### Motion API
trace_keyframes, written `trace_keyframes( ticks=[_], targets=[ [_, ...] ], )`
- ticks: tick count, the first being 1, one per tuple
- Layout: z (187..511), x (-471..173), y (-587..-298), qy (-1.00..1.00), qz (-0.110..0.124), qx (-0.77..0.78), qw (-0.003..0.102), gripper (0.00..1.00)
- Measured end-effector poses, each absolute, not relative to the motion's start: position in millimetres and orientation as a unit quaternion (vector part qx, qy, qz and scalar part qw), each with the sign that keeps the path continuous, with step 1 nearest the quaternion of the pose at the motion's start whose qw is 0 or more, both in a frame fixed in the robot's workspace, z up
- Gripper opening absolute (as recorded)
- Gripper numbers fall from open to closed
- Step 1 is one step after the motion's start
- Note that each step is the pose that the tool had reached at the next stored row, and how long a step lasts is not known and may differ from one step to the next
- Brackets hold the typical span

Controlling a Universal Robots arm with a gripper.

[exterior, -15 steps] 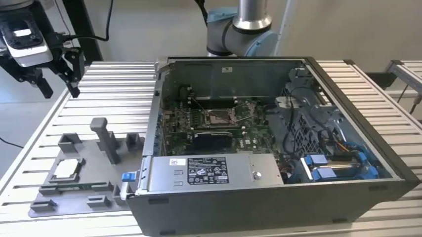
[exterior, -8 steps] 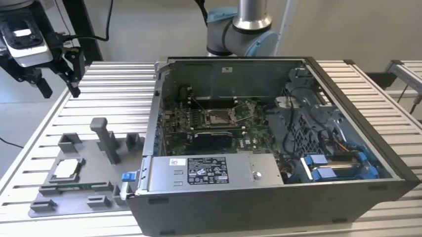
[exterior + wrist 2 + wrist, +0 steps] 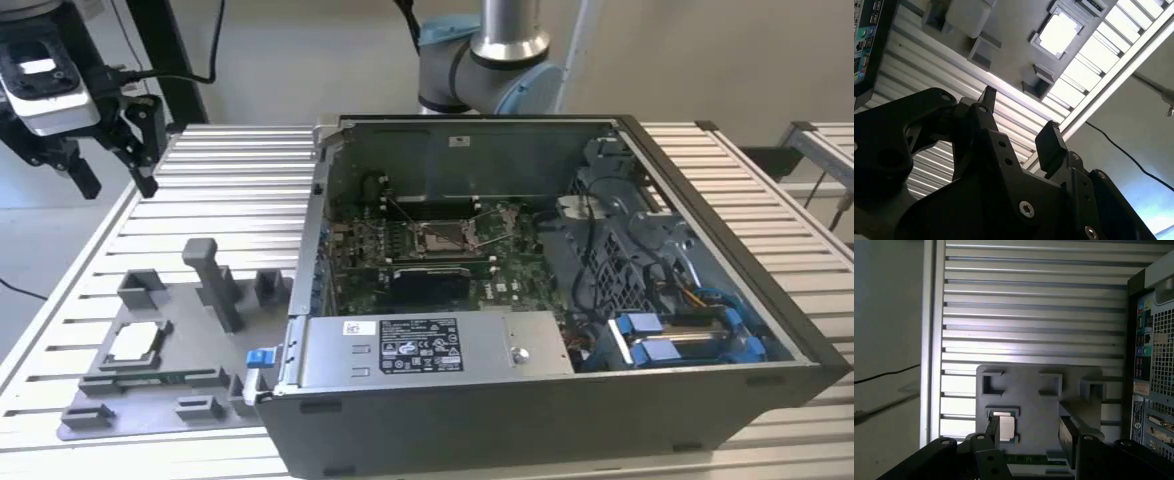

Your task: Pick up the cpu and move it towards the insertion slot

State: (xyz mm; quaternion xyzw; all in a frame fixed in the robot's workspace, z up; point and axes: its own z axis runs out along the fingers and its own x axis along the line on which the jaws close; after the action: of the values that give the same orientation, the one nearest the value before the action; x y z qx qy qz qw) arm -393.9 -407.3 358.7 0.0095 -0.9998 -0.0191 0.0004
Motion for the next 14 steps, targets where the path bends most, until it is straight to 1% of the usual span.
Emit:
trace_keyframes(
  ticks=[14],
  targets=[
    [353.3,-401.2,-408.5,-1.0,-0.019,0.01,0.0,0.0]
  ],
)
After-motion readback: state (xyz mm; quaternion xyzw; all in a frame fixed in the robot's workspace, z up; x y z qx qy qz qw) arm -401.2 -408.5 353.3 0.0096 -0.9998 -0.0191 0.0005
